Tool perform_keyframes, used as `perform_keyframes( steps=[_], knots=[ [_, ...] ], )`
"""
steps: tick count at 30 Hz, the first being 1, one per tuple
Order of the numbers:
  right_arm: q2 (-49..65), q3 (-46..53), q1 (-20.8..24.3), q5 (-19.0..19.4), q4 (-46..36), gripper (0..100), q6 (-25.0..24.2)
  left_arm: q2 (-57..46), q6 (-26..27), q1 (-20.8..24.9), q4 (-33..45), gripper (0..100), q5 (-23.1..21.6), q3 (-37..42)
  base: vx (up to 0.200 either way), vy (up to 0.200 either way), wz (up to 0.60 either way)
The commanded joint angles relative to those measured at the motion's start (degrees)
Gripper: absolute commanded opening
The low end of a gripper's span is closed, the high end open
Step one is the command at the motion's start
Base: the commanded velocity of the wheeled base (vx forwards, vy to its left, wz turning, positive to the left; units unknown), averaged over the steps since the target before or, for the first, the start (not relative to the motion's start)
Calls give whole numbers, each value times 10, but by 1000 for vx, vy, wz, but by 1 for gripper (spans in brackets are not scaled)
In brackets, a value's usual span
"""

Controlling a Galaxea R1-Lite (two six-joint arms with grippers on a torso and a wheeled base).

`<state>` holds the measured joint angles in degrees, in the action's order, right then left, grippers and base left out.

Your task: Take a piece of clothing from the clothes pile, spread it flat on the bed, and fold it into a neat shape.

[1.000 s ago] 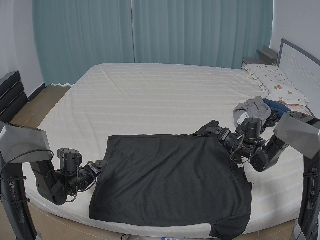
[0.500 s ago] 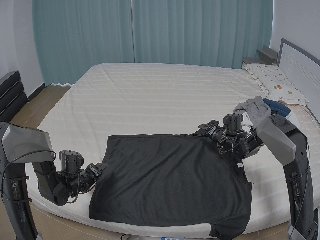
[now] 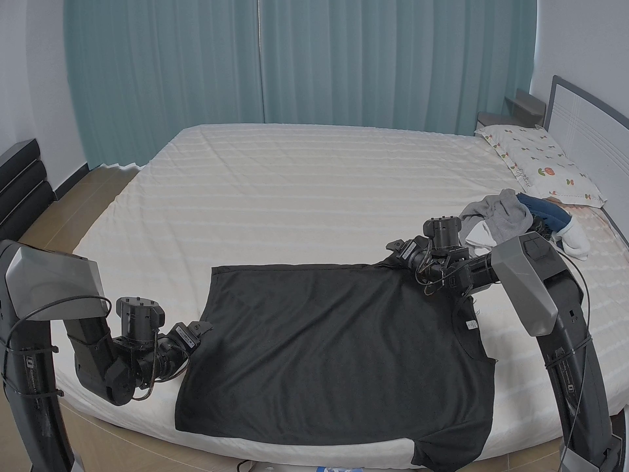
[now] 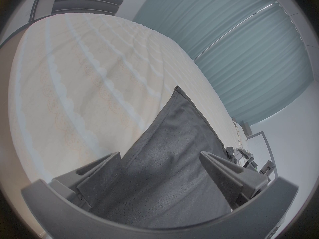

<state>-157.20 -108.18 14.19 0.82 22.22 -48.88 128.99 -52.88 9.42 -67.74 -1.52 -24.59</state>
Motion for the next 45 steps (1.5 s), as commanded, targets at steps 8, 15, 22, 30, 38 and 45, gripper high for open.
perform_keyframes(
  steps=[8,15,22,30,38,45],
  knots=[
    [-17,-27,-9,6,-7,100,2,5,1,0,0,100,1,-1,0,0,0],
    [-59,-64,19,19,-36,100,0,5,0,-2,0,100,6,-2,0,0,0],
    [-58,-64,29,55,118,100,13,7,0,-2,-3,100,6,-4,0,0,0],
    [9,-64,6,76,182,100,79,8,1,-2,-3,100,6,-3,0,0,0],
    [-33,-64,-1,77,184,100,125,8,1,-1,-3,100,6,-2,0,0,0],
    [-77,-64,6,55,154,100,147,14,1,-1,-3,100,6,-4,0,0,0]
  ],
)
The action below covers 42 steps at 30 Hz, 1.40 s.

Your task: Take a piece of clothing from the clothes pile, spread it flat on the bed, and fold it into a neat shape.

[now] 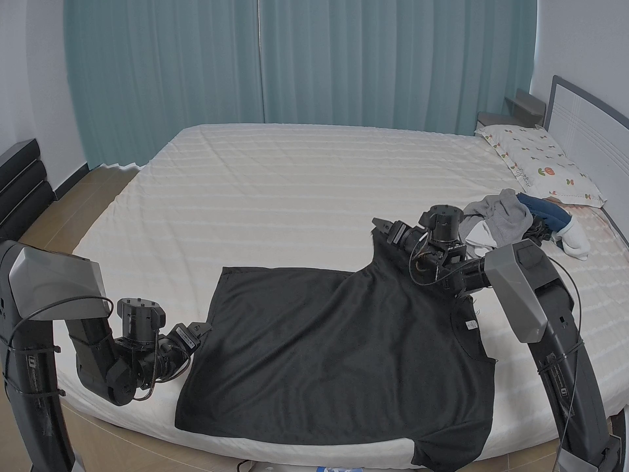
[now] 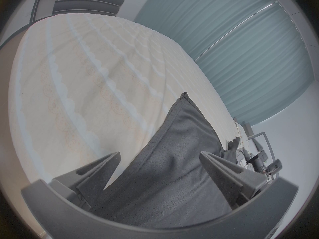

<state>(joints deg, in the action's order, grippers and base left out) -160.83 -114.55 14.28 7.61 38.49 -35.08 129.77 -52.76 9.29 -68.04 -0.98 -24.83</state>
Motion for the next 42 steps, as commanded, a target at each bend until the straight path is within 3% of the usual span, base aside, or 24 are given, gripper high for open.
perform_keyframes(
  steps=[1,11,25,42],
  knots=[
    [-40,0,6,-17,-11,100,9,7,0,0,0,100,0,-1,0,0,0],
    [-17,0,-14,-30,-15,100,8,6,0,0,0,100,1,-1,0,0,0],
    [-17,0,-90,-31,-25,100,10,7,0,0,0,100,1,0,0,0,0],
    [-52,0,-89,-32,-47,100,22,7,0,1,0,100,1,-1,0,0,0]
  ],
)
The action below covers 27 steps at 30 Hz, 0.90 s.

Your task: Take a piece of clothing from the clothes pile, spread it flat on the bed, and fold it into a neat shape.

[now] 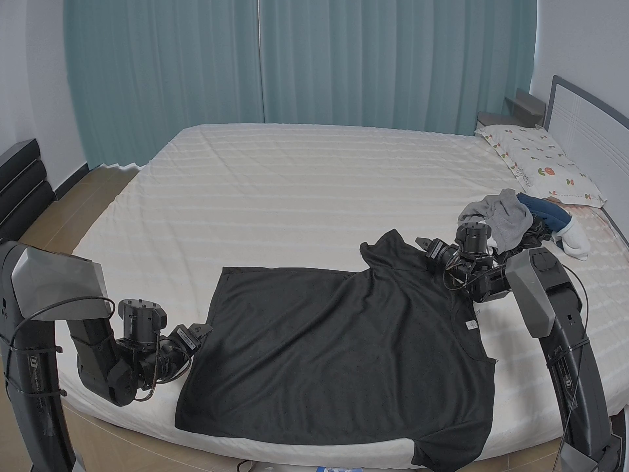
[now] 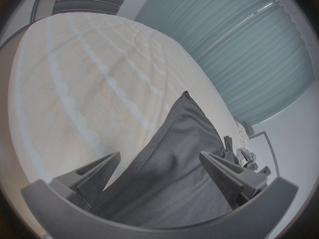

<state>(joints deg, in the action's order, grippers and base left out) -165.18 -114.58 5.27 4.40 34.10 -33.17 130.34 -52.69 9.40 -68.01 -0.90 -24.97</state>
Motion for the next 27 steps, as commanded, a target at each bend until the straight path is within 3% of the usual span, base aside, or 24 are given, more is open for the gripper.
perform_keyframes(
  steps=[1,27],
  knots=[
    [-9,0,0,-1,-18,0,9,1,0,-1,0,100,0,0,0,0,0],
    [-3,0,-39,-15,31,0,7,1,0,-1,0,100,0,-1,0,0,0]
  ],
)
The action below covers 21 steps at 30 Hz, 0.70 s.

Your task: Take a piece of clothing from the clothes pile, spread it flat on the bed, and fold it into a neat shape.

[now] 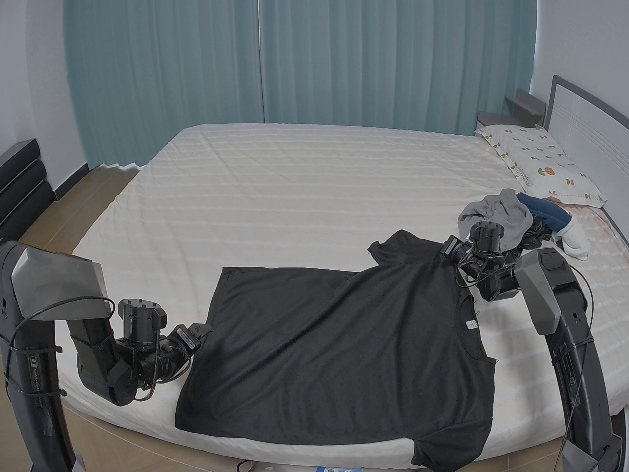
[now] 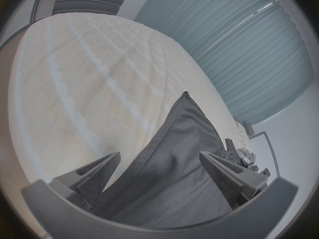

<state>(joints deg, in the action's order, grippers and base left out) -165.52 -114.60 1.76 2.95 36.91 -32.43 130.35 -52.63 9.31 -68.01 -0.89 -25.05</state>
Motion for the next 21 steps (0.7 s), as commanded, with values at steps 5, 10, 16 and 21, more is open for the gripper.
perform_keyframes(
  steps=[5,10,16,21],
  knots=[
    [-1,0,-8,-8,4,0,2,1,-1,0,0,100,0,0,0,0,0],
    [-1,0,-11,-17,-4,0,3,1,-1,-1,0,100,0,0,0,0,0],
    [-1,0,-15,-28,-16,0,3,-5,-1,-7,-1,100,0,-6,0,0,0],
    [6,0,-6,-30,-5,100,1,-14,-21,-18,0,100,2,-28,0,0,0]
  ],
)
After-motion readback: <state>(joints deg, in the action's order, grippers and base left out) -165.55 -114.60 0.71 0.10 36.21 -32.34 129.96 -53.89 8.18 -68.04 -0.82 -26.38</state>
